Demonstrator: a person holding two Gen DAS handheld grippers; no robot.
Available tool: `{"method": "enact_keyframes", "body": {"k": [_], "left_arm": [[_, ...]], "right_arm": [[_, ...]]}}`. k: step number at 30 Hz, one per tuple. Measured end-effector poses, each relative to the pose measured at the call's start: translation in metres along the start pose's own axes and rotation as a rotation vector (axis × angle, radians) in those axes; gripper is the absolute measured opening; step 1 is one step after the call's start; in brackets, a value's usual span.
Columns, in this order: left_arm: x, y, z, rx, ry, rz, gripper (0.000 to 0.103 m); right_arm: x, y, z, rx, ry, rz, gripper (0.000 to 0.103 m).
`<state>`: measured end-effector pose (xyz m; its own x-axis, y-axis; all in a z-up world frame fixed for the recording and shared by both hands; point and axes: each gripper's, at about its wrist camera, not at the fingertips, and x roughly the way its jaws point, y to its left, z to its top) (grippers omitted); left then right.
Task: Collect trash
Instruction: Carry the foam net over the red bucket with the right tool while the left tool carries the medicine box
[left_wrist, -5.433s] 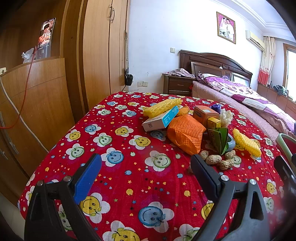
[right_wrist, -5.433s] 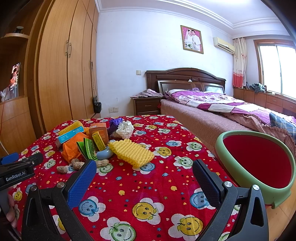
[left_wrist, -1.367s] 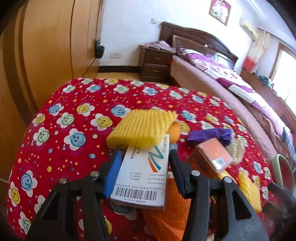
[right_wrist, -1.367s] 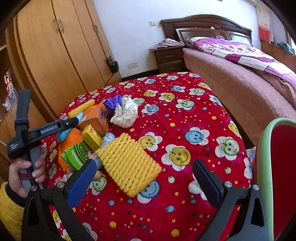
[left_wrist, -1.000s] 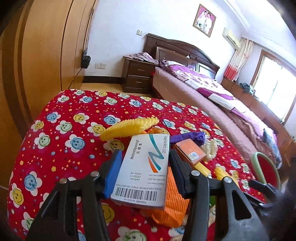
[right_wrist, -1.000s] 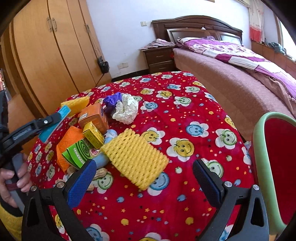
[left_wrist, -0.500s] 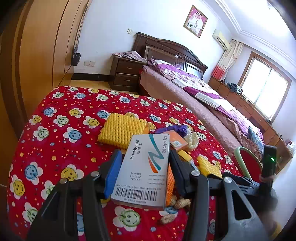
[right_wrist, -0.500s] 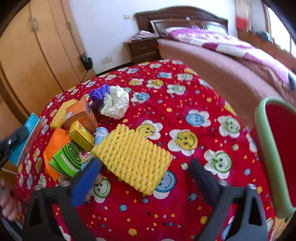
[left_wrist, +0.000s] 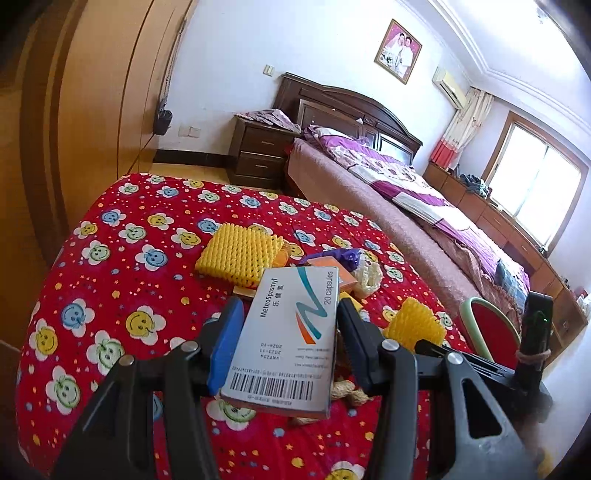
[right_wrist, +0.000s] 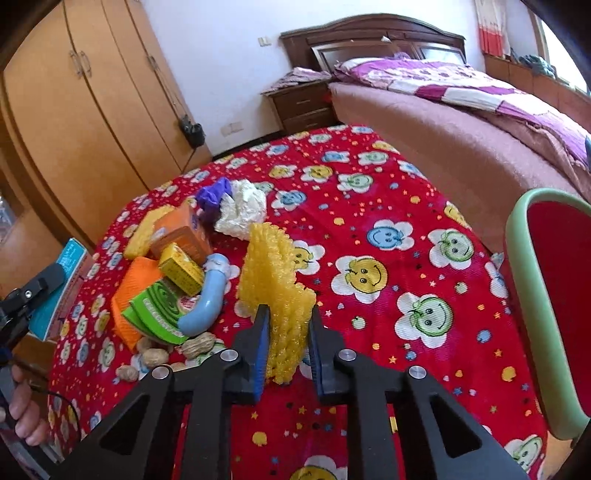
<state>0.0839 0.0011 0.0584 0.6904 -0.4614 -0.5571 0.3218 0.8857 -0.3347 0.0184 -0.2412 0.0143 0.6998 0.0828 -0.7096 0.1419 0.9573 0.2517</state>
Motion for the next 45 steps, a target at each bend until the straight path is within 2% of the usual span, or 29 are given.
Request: {"method": "enact_keyframes", "body": {"k": [8,20,36,45], "left_arm": [[-0.011,-0.024,-0.004,0.008,-0.003,-0.012,0.053],[-0.027,-0.068,-0.005,0.05,-0.021,-0.048,0.053],[-0.021,-0.137,-0.004,0.165,-0.005,-0.127,0.053],[-0.003,-0.177,-0.008,0.246,0.016,-0.184,0.053]], "right_arm": [[-0.045,0.0,-0.001,-0.034,-0.091,0.04,0.018],[-0.09,-0.014,-0.007,-0.026,-0.18,0.07,0.018],[-0.141,-0.048,-0.02,0.02,-0.28,0.028,0.018],[-0.154,-0.08,-0.026,0.077,-0.298,-0.025,0.018]]}}
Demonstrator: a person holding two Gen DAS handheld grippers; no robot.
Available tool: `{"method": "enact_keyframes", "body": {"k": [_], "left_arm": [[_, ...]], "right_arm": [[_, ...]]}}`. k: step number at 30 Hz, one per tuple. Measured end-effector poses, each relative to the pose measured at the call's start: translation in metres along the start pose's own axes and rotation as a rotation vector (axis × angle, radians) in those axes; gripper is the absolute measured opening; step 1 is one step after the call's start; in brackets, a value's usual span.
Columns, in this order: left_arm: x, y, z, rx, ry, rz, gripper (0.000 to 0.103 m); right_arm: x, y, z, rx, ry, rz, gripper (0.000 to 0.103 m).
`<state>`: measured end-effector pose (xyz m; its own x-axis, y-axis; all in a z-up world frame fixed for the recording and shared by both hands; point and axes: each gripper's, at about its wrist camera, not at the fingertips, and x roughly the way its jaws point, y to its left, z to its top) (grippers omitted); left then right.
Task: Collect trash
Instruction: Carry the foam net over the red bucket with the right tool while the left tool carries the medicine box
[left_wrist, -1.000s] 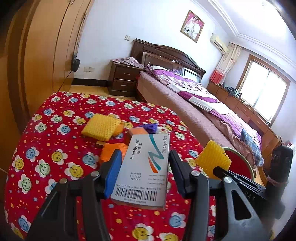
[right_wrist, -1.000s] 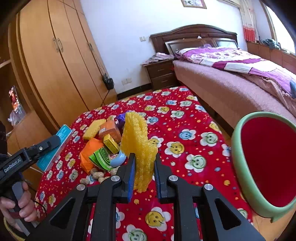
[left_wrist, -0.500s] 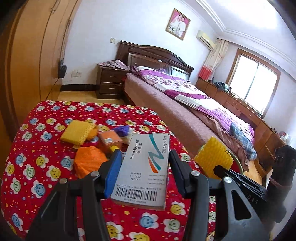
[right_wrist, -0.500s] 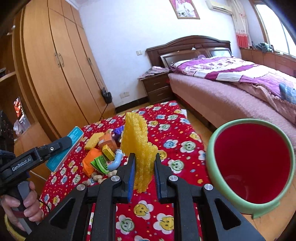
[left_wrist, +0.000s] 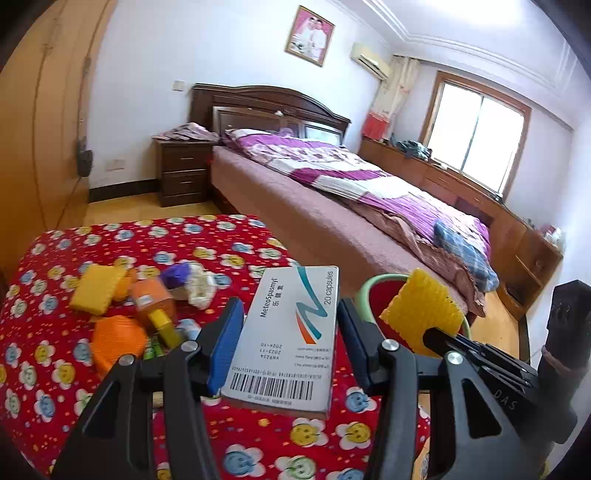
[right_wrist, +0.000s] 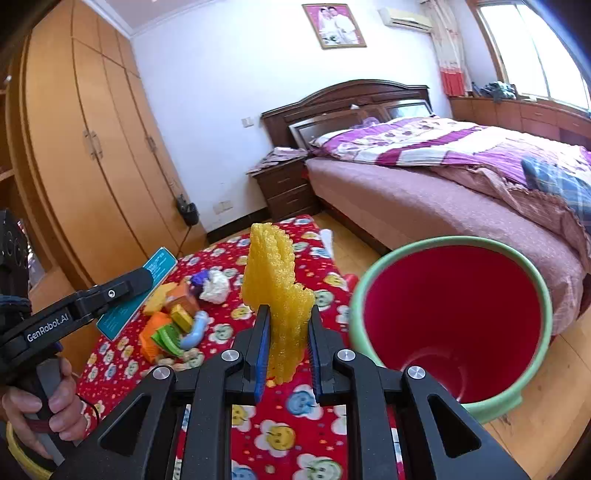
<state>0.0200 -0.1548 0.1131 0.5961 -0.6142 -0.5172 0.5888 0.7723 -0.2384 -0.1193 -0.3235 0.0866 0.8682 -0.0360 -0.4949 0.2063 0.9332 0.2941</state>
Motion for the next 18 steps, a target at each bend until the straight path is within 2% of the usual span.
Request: {"method": "enact_keyframes", "body": {"k": [18], "left_arm": [[0.08,-0.071,-0.005,0.117,0.097,-0.108,0.053]], "right_arm": [[0.0,-0.083,-0.01,0.159,0.015,-0.146,0.018]]}}
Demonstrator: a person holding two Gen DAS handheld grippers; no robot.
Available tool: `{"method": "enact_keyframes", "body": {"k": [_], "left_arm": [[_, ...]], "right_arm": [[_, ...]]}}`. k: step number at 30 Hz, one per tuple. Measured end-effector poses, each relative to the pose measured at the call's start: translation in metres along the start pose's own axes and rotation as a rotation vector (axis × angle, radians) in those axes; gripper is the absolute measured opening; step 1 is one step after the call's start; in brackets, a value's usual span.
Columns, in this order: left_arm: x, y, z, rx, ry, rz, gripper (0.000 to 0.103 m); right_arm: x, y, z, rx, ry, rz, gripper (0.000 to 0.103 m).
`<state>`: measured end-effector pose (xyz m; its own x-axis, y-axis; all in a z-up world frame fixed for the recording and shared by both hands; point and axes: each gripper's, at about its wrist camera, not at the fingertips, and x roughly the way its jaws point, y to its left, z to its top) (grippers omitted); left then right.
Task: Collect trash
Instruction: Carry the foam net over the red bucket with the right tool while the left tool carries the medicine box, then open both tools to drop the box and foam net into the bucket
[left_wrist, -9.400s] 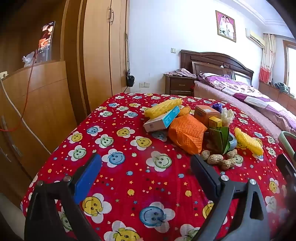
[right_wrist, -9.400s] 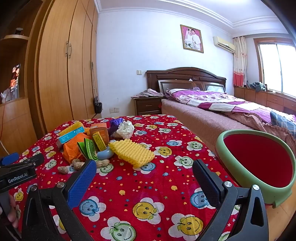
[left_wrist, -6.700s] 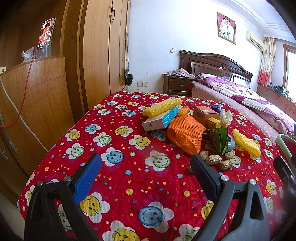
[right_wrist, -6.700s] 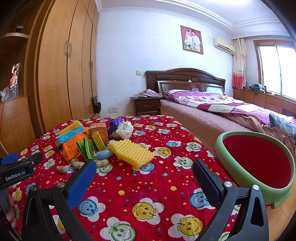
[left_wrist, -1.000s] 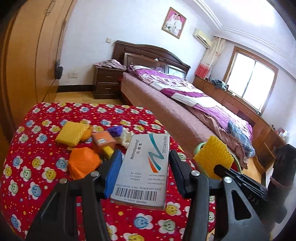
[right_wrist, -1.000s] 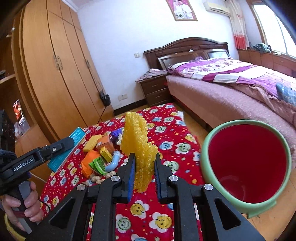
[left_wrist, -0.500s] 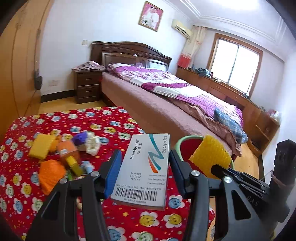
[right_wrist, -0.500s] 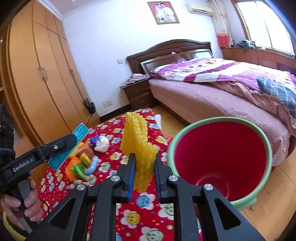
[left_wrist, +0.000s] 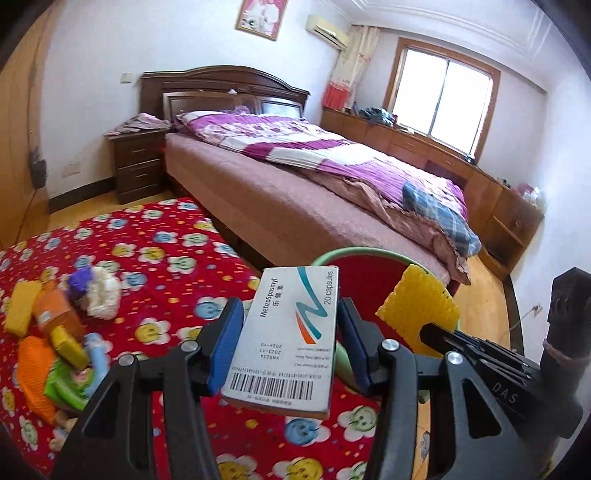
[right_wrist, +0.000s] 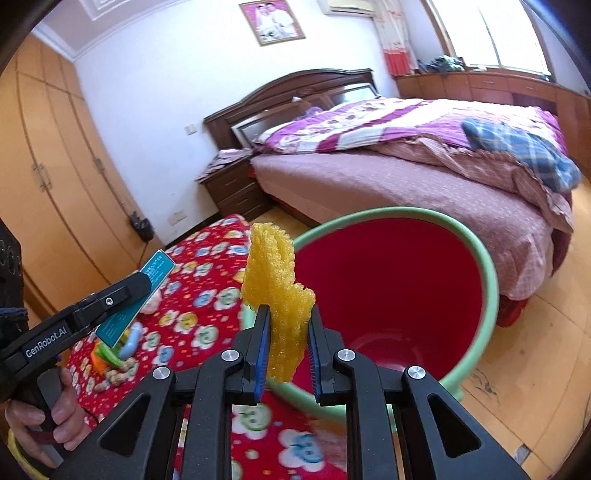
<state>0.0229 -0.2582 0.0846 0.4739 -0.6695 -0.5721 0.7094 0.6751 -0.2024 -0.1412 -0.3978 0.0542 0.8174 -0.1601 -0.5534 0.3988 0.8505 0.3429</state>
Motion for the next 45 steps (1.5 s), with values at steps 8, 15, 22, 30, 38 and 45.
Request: {"method": "enact_keyframes", "body": {"k": [8,15,22,30,38,45], "left_arm": [[0.043,-0.027,0.0,0.06,0.05,-0.044,0.053],[0.07,-0.037,-0.003,0.084,0.093,-0.058,0.053],[0.084,-0.037,-0.007,0.078,0.122,-0.081,0.057],[0.078,-0.036,-0.009,0.08,0.108,-0.082,0.061],[0.062,-0.023,-0.01,0.033,0.114,-0.055,0.061],[0.038,-0.009,-0.015,0.003,0.106,-0.023,0.061]], "right_arm": [[0.007,-0.033,-0.001,0.049,0.011,-0.071,0.019],[0.015,-0.053,-0.003,0.08,0.024,-0.12,0.021],[0.016,-0.06,-0.004,0.082,0.019,-0.162,0.023],[0.015,-0.062,-0.004,0.102,0.013,-0.156,0.036],[0.011,-0.056,-0.001,0.096,0.006,-0.141,0.044],[0.004,-0.04,-0.001,0.075,-0.001,-0.111,0.055]]}}
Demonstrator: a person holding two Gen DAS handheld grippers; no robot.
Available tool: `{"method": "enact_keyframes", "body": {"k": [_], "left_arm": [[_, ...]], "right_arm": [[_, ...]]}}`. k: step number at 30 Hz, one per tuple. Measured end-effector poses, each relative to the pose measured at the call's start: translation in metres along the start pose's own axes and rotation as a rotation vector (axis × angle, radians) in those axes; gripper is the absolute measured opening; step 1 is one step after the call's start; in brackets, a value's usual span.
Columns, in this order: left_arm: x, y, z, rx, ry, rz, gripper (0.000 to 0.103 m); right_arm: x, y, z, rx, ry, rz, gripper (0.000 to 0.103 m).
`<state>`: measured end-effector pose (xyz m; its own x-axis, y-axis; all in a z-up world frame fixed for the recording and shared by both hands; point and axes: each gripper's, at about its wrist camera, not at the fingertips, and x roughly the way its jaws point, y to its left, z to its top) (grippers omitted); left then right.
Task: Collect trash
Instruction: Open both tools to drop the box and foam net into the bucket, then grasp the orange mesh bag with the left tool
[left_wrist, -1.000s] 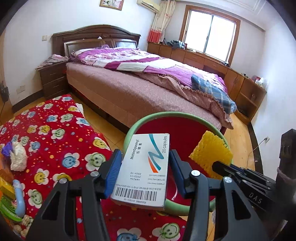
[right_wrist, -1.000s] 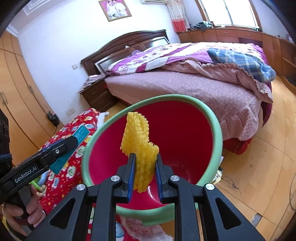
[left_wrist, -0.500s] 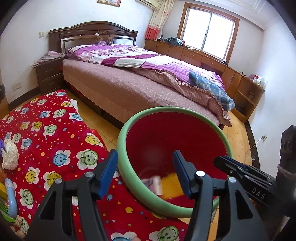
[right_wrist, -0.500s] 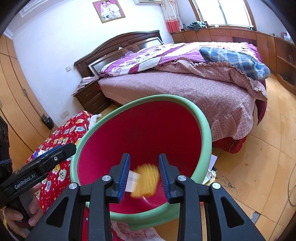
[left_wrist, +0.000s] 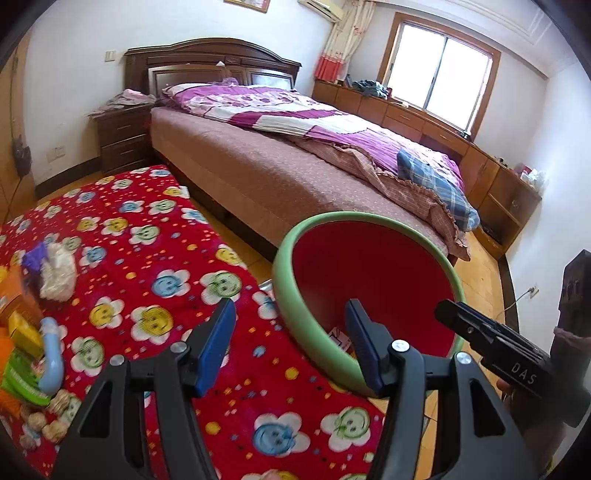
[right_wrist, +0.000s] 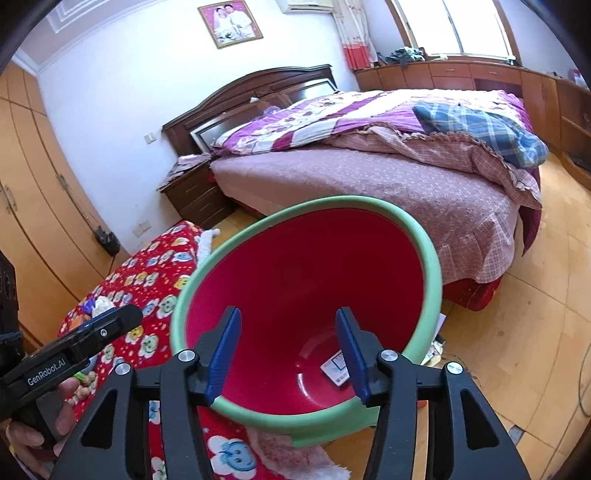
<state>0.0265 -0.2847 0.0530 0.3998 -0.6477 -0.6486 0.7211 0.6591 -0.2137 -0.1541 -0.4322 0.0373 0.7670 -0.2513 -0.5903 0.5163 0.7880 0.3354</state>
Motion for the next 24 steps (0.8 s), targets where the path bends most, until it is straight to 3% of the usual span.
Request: {"method": "enact_keyframes", "body": {"k": [24], "left_arm": [[-0.082,0.085,-0.029,-0.215,-0.065,0.158,0.061]], "right_arm": [[-0.008,0.07,-0.015,-0.107,0.055,0.115,0.059]]}}
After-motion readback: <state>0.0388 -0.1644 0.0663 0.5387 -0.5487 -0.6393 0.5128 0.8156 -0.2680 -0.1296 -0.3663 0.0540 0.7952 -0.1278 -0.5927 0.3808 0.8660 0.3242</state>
